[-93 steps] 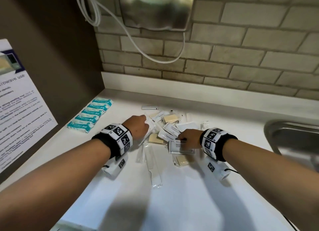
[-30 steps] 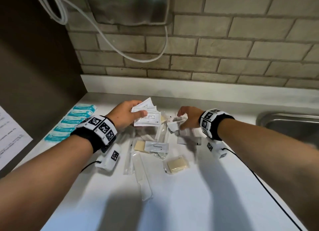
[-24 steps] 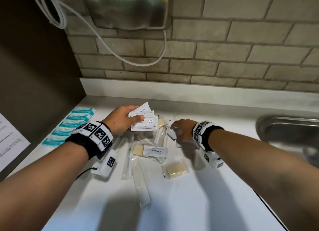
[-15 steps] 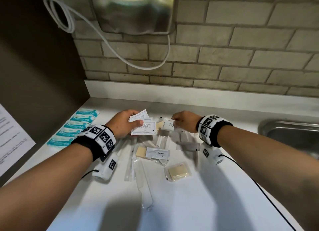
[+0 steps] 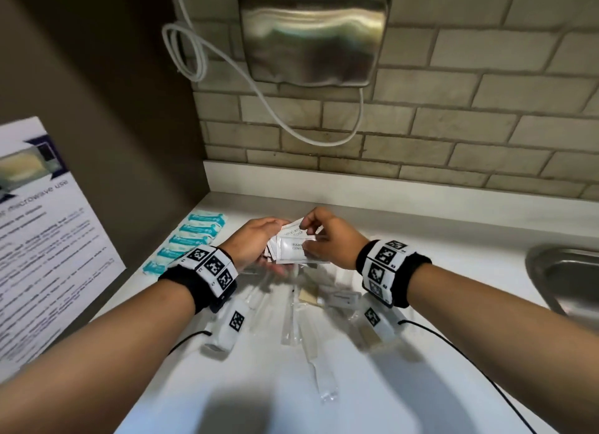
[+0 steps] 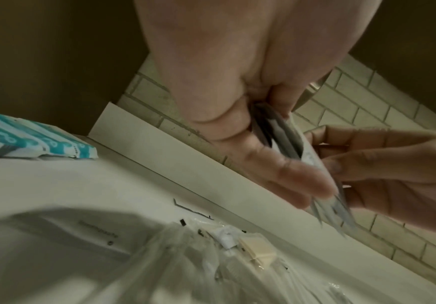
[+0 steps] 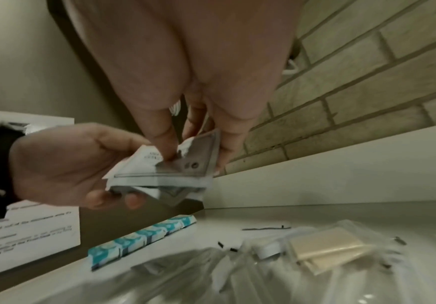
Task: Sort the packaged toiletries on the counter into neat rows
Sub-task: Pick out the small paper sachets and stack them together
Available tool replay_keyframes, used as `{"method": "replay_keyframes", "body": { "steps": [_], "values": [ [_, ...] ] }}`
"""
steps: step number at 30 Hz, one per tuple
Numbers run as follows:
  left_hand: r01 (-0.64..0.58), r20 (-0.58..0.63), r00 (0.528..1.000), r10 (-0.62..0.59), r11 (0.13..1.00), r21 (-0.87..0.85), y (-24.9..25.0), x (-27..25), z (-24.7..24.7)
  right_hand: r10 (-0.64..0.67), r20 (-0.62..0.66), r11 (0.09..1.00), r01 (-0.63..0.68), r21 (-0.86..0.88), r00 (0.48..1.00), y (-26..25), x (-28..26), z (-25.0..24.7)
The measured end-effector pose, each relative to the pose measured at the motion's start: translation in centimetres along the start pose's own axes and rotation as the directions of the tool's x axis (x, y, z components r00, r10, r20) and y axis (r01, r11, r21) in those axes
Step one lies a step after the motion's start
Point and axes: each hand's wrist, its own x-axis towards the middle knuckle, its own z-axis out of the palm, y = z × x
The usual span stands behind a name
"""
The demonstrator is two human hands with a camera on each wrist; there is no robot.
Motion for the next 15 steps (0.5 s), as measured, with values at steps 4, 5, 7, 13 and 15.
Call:
{"method": "replay_keyframes", "body": {
  "steps": [4,5,7,13,15],
  "values": [
    [0.055,0.115,0.991,-0.069,0.991,0.123,-0.9,-0.9,-3.1,-0.039,-0.06,0.997,0.035,-0.066,0.997,-0.8,0.7,3.7],
    [0.044,0.135,0.988,-0.071,0.98,0.193,-1.4,-1.0,-3.8,-0.035,-0.065,0.994,0.028,-0.104,0.997,-1.1,1.0,4.4],
    [0.004,0.155,0.986,-0.065,0.933,0.361,-2.4,-1.4,-5.7,-0.006,-0.06,0.979,-0.006,-0.204,0.998,-1.7,1.5,5.8],
    [-0.155,0.261,0.965,-0.013,0.776,0.611,-4.9,-3.8,-10.3,0.116,0.271,0.849,0.046,-0.526,0.956,-4.3,1.7,9.5],
    [-0.201,0.315,0.948,-0.038,0.698,0.687,-6.4,-4.8,-11.1,0.196,0.34,0.806,0.047,-0.59,0.92,-4.5,1.7,10.9]
  ]
}}
